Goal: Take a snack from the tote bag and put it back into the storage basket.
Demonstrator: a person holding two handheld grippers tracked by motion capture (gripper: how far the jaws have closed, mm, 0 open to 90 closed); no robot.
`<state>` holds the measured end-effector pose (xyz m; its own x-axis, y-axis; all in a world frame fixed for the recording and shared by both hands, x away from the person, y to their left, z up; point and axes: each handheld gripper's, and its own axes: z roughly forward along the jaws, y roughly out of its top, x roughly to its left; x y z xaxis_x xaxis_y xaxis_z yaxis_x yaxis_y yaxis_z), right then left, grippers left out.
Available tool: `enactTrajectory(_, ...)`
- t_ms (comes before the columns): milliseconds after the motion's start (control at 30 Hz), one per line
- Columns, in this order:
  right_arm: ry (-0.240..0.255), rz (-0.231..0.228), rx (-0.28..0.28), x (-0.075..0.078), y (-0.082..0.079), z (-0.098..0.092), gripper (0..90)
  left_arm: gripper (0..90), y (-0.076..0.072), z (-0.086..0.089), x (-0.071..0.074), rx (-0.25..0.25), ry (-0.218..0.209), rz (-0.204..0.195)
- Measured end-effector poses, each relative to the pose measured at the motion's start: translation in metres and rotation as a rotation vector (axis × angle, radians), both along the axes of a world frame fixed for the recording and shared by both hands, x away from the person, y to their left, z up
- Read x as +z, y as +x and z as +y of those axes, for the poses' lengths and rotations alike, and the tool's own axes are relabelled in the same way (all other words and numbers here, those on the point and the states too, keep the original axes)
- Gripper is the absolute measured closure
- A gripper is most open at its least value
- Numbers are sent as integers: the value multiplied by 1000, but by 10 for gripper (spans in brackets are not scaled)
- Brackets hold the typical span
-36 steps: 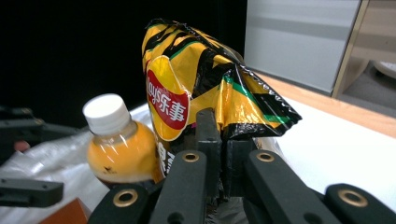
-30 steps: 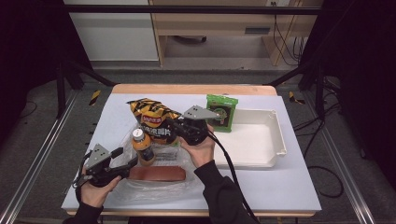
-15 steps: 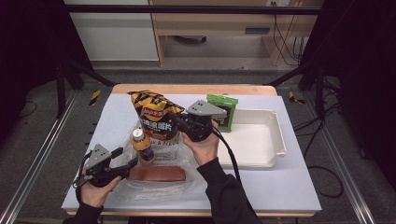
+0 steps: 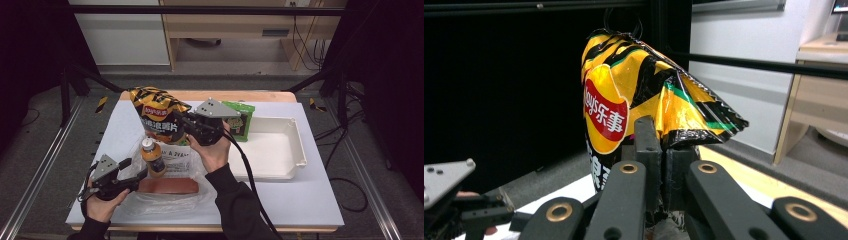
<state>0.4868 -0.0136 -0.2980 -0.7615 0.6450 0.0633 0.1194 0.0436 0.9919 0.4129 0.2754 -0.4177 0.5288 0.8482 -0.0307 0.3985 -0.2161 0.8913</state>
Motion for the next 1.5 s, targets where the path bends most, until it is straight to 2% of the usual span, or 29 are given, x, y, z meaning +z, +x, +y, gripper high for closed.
enactTrajectory(300, -4, -42, -12, 22, -4, -3, 885, 281, 0, -1, 0, 0, -1, -1)
enactTrajectory(533, 32, -56, -4, 40, -11, -8, 886, 279, 0, -1, 0, 2, 5, 0)
enactTrajectory(767, 36, -59, 14, 42, -9, 5, 887, 278, 0, -1, 0, 0, -1, -1)
enactTrajectory(933, 41, -62, 11, 44, -10, 0, 887, 278, -1, 0, 0, 2, -3, -3)
enactTrajectory(1033, 38, -71, -8, 48, -11, -10, 887, 278, -1, 0, 2, 2, -8, -8)
enactTrajectory(1133, 33, -68, -41, 49, -12, -27, 887, 275, -2, 1, 4, 2, -17, -13)
enactTrajectory(1300, 31, -60, -78, 44, -10, -46, 888, 270, -4, 3, 7, 2, -28, -23)
enactTrajectory(1333, 27, -57, -93, 42, -10, -56, 889, 269, -4, 3, 8, 1, -29, -24)
enactTrajectory(1367, 27, -57, -93, 42, -10, -56, 889, 269, -4, 4, 8, 3, -30, -26)
enactTrajectory(1467, 26, -46, -123, 36, -10, -75, 889, 266, -5, 6, 10, 7, -38, -30)
enactTrajectory(1500, 26, -46, -123, 36, -10, -75, 889, 266, -5, 6, 11, 7, -39, -31)
